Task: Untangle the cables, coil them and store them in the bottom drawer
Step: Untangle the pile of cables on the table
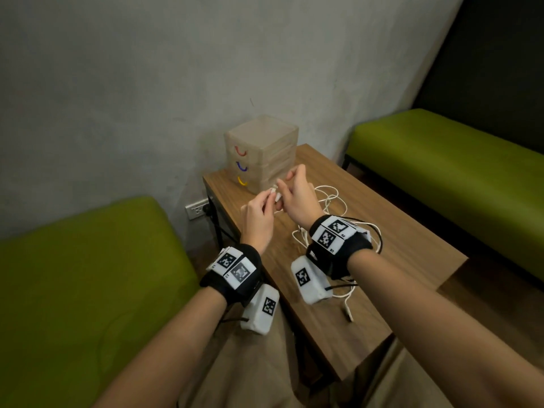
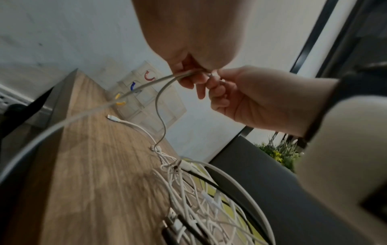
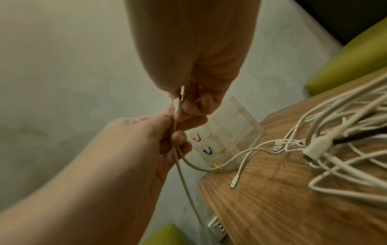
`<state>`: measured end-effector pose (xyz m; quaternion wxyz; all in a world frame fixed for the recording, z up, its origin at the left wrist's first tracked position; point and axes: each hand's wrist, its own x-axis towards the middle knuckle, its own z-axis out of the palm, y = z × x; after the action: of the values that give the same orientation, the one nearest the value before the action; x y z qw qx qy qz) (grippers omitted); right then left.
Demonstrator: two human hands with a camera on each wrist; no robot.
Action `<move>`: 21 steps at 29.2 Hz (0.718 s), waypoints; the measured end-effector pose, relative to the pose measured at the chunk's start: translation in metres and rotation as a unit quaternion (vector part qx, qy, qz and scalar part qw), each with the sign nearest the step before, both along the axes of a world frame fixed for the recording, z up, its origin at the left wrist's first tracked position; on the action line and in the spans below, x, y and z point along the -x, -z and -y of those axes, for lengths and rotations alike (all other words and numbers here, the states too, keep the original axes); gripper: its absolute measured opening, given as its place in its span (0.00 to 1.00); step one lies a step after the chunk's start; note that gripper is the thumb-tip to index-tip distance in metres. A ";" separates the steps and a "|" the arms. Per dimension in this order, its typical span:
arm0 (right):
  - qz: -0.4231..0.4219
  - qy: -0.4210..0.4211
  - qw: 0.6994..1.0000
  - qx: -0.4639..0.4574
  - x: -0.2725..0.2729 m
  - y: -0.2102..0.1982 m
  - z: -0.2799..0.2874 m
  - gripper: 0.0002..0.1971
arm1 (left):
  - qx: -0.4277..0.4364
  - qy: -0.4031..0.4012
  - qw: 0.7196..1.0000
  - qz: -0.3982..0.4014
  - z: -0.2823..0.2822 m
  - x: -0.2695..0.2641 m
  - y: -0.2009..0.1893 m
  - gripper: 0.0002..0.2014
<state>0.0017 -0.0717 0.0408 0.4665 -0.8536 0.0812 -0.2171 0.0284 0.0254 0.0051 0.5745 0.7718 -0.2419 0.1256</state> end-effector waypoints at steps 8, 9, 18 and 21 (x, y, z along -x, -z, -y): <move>0.016 0.021 1.000 -0.013 0.003 -0.003 -0.004 0.08 | -0.065 0.079 0.993 0.054 -0.005 -0.001 0.002 0.09; 0.028 0.027 0.999 -0.017 0.004 -0.001 -0.003 0.08 | -0.069 0.086 0.992 0.063 -0.006 -0.003 0.002 0.09; 0.020 -0.067 0.998 0.007 0.019 0.031 -0.034 0.14 | 0.068 0.008 0.997 -0.028 0.003 -0.014 -0.046 0.12; -0.001 -0.081 0.991 0.105 0.016 0.048 -0.028 0.12 | 0.141 0.020 0.990 -0.013 -0.001 -0.015 -0.072 0.15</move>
<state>-0.0139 -0.0439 -0.0075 0.3899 -0.9021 -0.0114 -0.1848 0.0435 0.0265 0.0772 0.6828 0.6798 -0.2301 0.1366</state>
